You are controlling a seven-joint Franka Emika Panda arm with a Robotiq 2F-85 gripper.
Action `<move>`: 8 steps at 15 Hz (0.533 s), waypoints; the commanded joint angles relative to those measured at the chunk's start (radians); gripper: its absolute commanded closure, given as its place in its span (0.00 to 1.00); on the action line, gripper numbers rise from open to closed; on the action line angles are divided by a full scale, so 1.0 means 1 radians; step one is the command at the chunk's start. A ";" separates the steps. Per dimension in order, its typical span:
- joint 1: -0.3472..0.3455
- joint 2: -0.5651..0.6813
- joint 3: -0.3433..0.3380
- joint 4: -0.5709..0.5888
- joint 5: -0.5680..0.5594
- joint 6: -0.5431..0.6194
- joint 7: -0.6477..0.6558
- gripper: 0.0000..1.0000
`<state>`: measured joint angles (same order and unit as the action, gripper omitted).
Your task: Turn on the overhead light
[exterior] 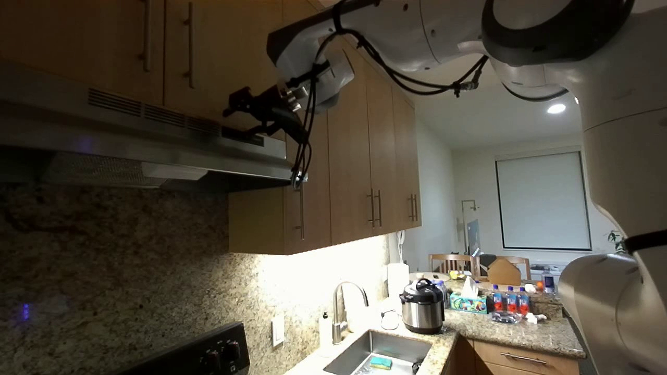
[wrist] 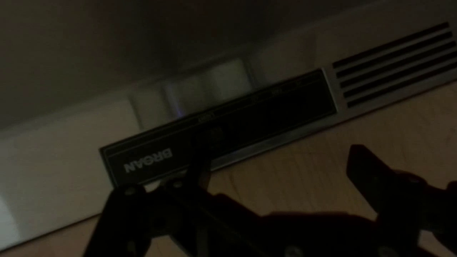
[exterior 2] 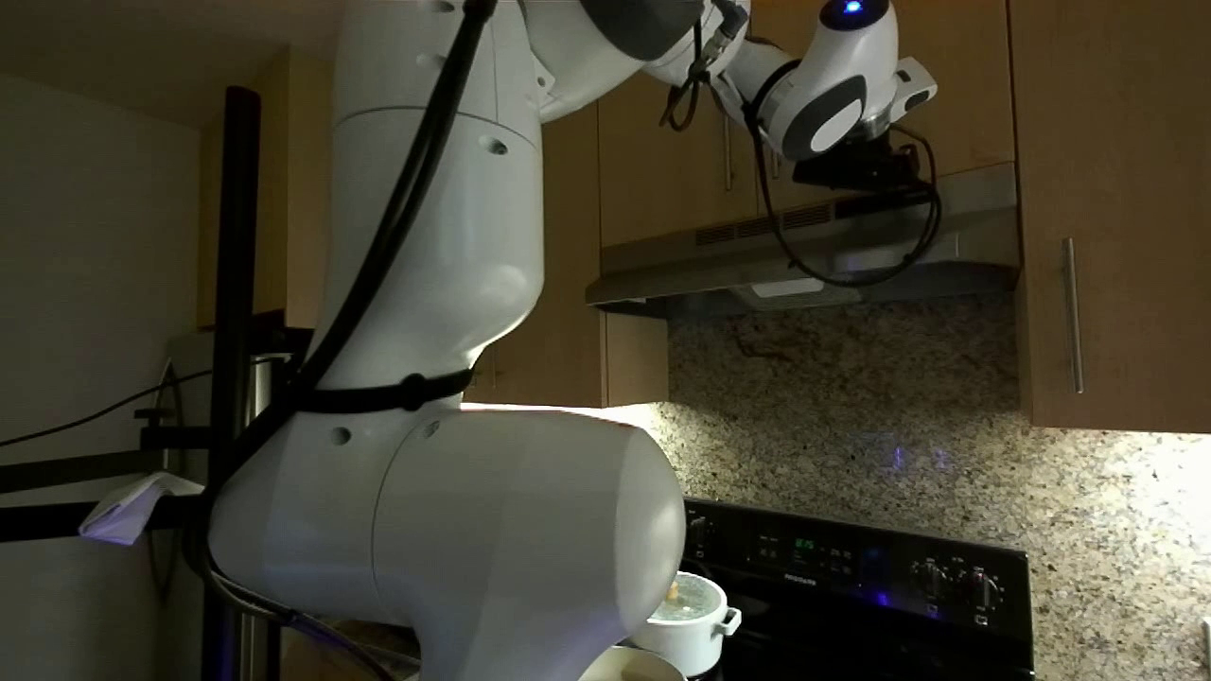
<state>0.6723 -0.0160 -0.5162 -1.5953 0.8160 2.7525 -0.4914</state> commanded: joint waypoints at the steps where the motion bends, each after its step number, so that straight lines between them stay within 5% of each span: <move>1: 0.004 -0.027 0.006 -0.043 -0.018 0.011 0.021 0.00; 8: 0.002 -0.011 0.003 -0.034 -0.010 -0.019 0.018 0.00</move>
<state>0.6723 -0.0187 -0.5156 -1.6127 0.8160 2.7501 -0.4914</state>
